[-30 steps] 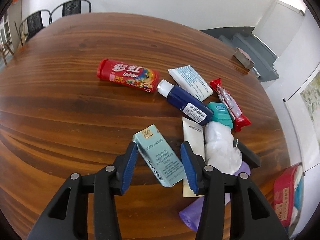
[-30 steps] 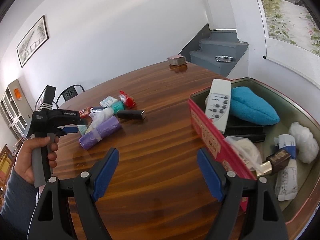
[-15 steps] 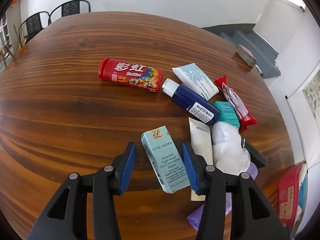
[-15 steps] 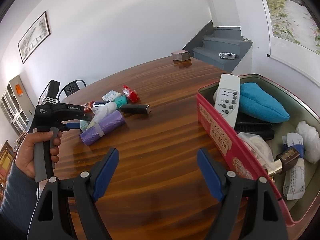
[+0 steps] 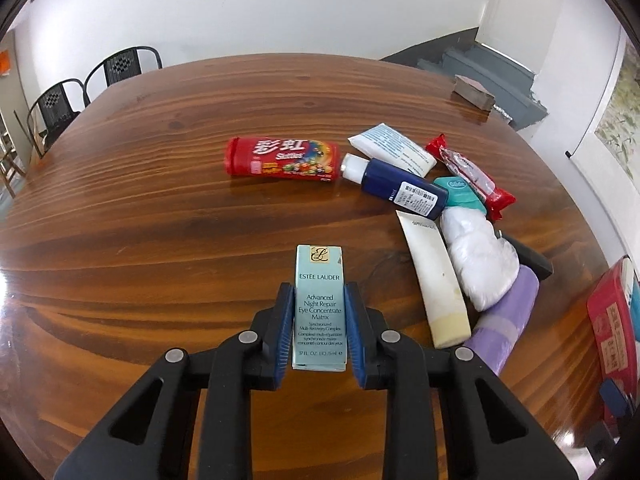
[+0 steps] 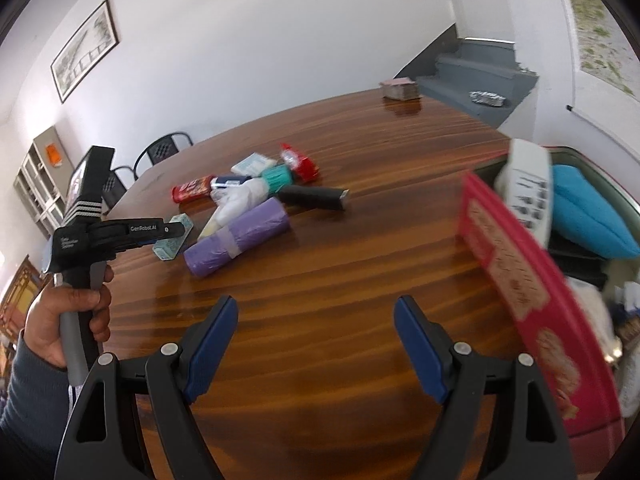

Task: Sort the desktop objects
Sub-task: 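Grasp the pale blue Estee Lauder box with the left tool while the right tool reaches the purple roll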

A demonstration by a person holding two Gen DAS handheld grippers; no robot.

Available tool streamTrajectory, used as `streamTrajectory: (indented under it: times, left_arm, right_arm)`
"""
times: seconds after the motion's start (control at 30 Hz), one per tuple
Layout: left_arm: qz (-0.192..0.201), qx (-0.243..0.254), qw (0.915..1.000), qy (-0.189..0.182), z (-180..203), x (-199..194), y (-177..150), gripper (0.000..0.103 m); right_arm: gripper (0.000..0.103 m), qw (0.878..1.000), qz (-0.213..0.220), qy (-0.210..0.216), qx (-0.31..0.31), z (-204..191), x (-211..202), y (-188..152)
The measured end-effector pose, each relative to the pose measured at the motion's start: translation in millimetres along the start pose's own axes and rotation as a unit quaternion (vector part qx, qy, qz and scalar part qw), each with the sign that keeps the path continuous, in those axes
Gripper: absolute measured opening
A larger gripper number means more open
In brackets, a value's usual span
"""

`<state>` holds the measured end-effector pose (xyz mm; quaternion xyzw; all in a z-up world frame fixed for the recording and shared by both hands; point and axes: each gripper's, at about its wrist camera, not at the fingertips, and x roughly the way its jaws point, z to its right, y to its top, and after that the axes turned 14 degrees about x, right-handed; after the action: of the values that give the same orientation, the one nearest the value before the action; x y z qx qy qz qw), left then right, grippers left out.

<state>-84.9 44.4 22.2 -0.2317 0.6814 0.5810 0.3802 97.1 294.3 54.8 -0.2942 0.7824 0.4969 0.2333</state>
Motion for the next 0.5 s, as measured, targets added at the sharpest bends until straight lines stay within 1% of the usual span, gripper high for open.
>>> streamTrajectory:
  times: [0.17, 0.3, 0.43, 0.5]
  left_arm:
    - [0.019, 0.005, 0.9998, 0.005, -9.9, -18.6, -5.3, 0.027]
    - [0.026, 0.006, 0.9996, 0.004, -16.8, -27.7, -4.8, 0.027]
    - [0.029, 0.004, 0.9996, -0.001, -19.7, -33.7, -3.5, 0.027]
    - [0.029, 0.004, 0.9995, -0.009, -19.1, -35.1, -3.6, 0.027]
  right_arm:
    - [0.083, 0.999, -0.037, 0.02, -0.019, -28.0, 24.5, 1.3]
    - [0.083, 0.997, -0.068, 0.03, -0.029, -51.7, 50.1, 3.3]
    - [0.083, 0.995, -0.098, 0.034, -0.007, -63.7, 77.8, 10.3]
    - [0.083, 0.994, -0.106, 0.025, 0.005, -68.9, 89.7, 14.2]
